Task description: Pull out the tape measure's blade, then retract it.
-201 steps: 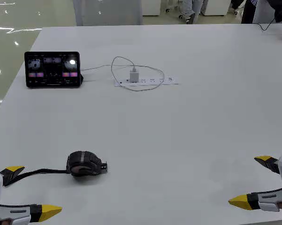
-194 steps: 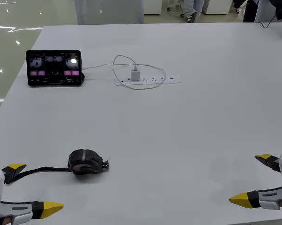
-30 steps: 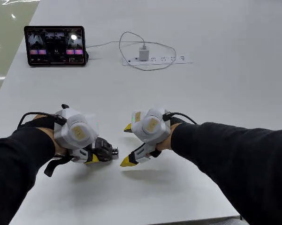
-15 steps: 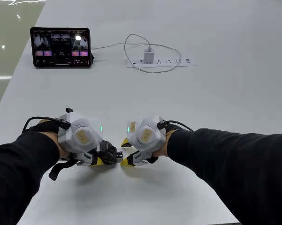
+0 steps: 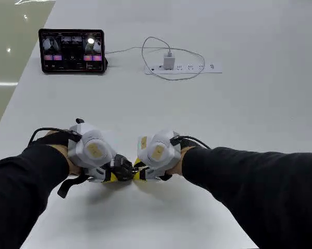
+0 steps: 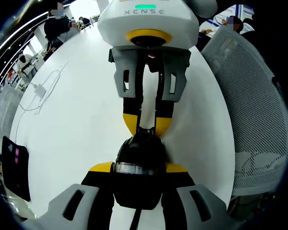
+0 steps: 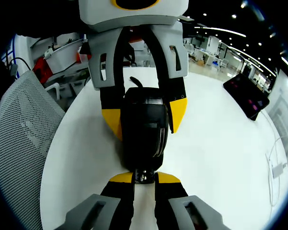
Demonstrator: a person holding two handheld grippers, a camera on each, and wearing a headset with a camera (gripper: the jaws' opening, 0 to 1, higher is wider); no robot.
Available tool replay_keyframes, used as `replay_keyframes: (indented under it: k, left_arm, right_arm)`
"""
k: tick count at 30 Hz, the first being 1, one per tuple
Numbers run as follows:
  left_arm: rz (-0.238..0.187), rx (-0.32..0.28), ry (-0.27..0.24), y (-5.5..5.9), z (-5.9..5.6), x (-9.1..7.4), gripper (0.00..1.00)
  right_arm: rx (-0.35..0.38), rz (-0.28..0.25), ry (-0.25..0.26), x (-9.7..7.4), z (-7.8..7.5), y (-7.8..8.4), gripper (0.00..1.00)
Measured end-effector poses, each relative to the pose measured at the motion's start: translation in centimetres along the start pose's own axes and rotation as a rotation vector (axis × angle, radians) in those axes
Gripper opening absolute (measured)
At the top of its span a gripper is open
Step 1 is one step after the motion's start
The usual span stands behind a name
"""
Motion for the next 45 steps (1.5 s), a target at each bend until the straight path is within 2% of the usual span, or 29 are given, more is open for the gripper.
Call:
replay_keyframes:
  k: [3, 4, 5, 7, 11, 12, 13, 17, 29, 45]
  left_arm:
    - [-0.001, 0.0, 0.003, 0.0, 0.0, 0.0, 0.32]
    - [-0.003, 0.002, 0.005, 0.0, 0.0, 0.0, 0.32]
    - [-0.007, 0.001, 0.007, 0.0, 0.0, 0.0, 0.32]
    - [-0.014, 0.005, 0.01, 0.1, 0.0, -0.1, 0.32]
    - [-0.02, 0.005, 0.011, 0.1, 0.0, -0.1, 0.32]
    - [-0.021, 0.004, 0.012, 0.1, -0.1, -0.2, 0.32]
    - [-0.021, 0.005, 0.012, 0.1, -0.1, -0.2, 0.32]
    - [-0.025, -0.004, 0.016, 0.1, 0.0, -0.2, 0.32]
    - [-0.033, -0.008, 0.022, 0.1, 0.1, -0.2, 0.32]
    - [-0.026, -0.006, 0.019, 0.1, 0.0, -0.1, 0.32]
  right_arm:
    - [-0.007, -0.002, -0.003, 0.0, 0.0, 0.0, 0.13]
    - [0.004, -0.004, -0.003, 0.0, -0.1, 0.1, 0.13]
    - [0.051, -0.008, -0.007, 0.0, 0.0, 0.1, 0.13]
    - [0.059, -0.033, -0.016, 0.0, -0.1, 0.3, 0.12]
    - [0.06, -0.062, -0.009, -0.1, 0.0, 0.5, 0.11]
    - [0.042, -0.063, -0.005, -0.1, 0.0, 0.4, 0.11]
    - [0.018, -0.062, 0.002, -0.1, 0.1, 0.4, 0.11]
    - [0.031, -0.067, 0.018, -0.3, 0.1, 0.4, 0.1]
    - [0.068, -0.063, -0.007, -0.8, 0.1, 1.1, 0.11]
    - [0.072, -0.056, -0.003, -1.4, 0.4, 1.8, 0.11]
Point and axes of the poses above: the centre of the closed fingertips' face, and the gripper's own axes: x roughly forward along the fingers, z roughly to its left, y roughly out of its underside, the point moved 5 cm from there along -x, roughly backward along the fingers, and after that the axes turned 12 degrees about -x, right-handed, at the moved point
